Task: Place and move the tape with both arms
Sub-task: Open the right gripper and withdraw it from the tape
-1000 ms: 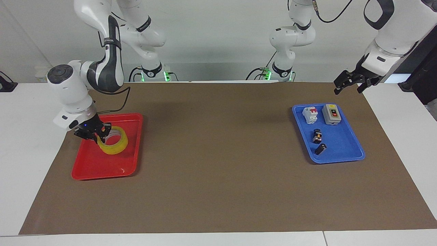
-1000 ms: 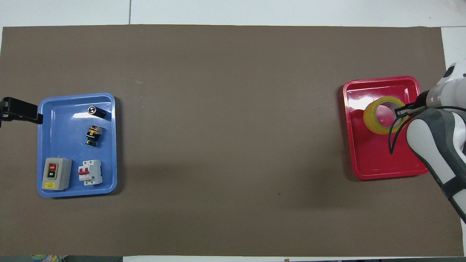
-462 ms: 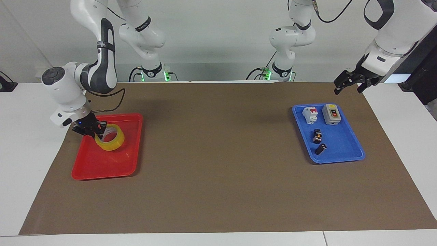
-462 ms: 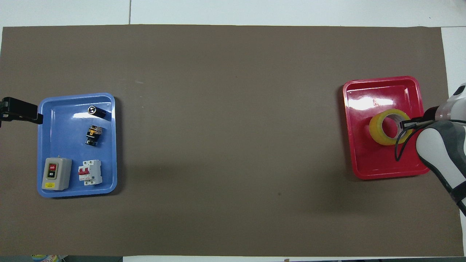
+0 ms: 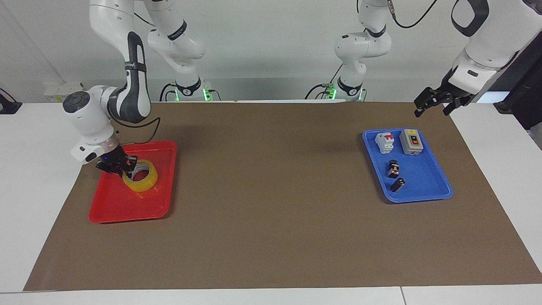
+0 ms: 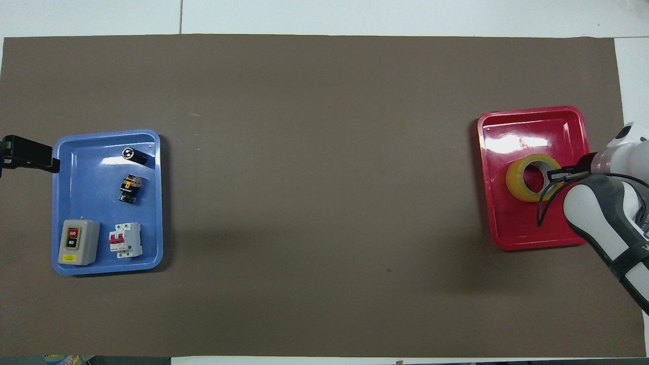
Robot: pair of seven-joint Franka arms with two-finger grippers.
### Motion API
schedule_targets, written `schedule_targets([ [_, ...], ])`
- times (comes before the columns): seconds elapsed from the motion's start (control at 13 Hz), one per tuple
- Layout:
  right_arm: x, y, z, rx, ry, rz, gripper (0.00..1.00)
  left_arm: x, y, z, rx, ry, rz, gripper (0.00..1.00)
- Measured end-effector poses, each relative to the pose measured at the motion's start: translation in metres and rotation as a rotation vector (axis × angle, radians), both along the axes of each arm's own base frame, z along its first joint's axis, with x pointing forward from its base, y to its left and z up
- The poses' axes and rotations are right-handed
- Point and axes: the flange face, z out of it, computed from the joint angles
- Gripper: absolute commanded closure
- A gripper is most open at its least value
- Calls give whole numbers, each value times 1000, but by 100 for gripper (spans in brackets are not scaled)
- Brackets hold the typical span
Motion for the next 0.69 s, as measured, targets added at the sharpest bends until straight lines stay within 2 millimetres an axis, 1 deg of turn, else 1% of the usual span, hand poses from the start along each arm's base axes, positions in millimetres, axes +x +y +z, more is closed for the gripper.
schedule_targets([
  [0.08,0,0,-1,1,0,-2,1,0,0,0,0,0,0,0],
  [0.23,2,-1,2,0,-4,-2,0,0,0,0,0,0,0,0],
  [0.31,5,-2,8,2,2,-2,0,0,0,0,0,0,0,0],
  [0.38,10,-2,19,6,21,-1,0,0,0,0,0,0,0,0],
  [0.46,18,-3,39,13,46,-1,0,0,0,0,0,0,0,0],
  [0.54,25,-1,65,27,69,-17,0,0,0,0,0,0,0,0],
  [0.62,30,4,98,44,86,-50,0,0,0,0,0,0,0,0],
  [0.69,33,12,130,58,101,-80,0,0,0,0,0,0,0,0],
])
